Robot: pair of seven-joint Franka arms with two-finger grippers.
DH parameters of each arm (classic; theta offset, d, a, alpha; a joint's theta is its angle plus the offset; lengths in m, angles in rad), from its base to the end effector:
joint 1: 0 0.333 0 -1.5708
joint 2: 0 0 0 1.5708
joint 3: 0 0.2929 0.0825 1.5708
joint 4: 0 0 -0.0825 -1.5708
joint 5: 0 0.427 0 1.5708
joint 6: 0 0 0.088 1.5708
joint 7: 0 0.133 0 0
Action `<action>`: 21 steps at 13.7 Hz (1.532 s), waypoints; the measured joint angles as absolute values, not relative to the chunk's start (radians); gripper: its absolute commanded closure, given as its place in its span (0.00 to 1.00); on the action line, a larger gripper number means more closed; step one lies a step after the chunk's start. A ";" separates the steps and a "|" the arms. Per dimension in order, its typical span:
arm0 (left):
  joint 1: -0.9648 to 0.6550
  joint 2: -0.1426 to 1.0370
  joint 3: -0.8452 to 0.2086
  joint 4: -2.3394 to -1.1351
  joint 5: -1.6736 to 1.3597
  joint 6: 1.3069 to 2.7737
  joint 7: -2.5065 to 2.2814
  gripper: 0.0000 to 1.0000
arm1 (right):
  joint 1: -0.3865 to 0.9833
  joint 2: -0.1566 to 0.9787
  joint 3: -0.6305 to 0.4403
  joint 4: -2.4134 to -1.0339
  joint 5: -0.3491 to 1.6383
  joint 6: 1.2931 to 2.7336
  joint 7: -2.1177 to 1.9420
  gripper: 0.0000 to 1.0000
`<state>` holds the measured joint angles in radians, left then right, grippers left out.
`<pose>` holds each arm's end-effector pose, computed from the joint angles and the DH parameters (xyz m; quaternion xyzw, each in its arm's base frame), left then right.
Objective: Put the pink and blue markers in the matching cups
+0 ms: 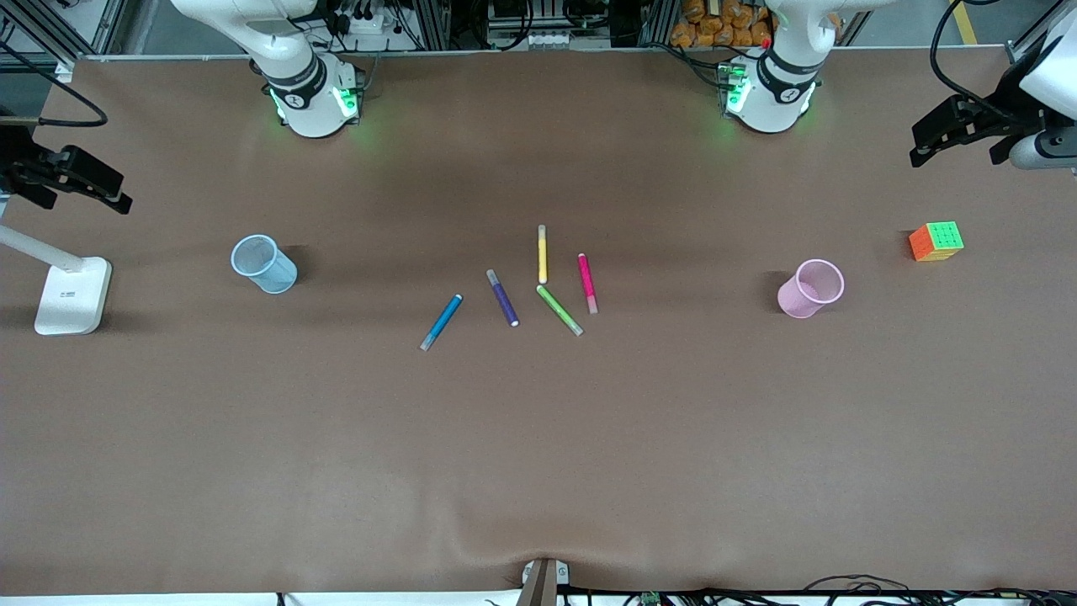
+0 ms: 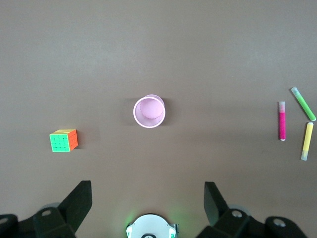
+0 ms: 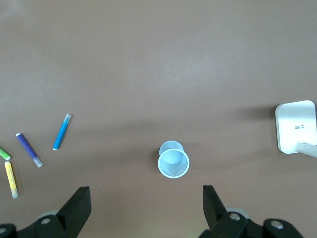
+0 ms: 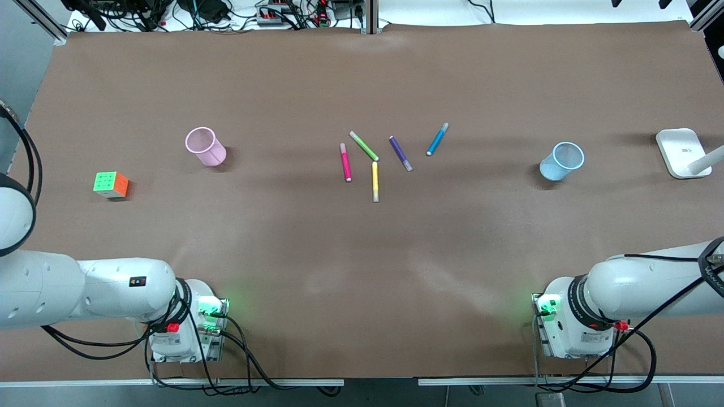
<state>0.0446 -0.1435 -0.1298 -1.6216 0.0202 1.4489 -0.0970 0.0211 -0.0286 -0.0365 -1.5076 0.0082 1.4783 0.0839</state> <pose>0.5396 -0.0478 0.6202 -0.9997 -0.0078 0.0134 0.0206 0.5796 -0.0081 0.6164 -0.9988 0.0492 0.0005 0.0046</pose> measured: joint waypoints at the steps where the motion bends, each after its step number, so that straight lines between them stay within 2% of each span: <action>1: 0.045 -0.143 -0.130 -1.622 0.020 1.449 -0.097 0.00 | 0.012 -0.022 -0.036 -1.496 0.008 1.478 0.084 0.00; 21: 0.064 -0.118 -0.134 -1.626 0.020 1.431 -0.094 0.00 | -0.001 -0.009 -0.027 -1.484 0.005 1.477 0.083 0.00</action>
<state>0.0645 -0.1184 -0.1343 -1.6259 0.0202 1.4314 -0.0943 -0.0007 -0.0092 -0.0273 -1.4845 0.0053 1.4769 0.0835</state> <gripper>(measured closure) 0.000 0.000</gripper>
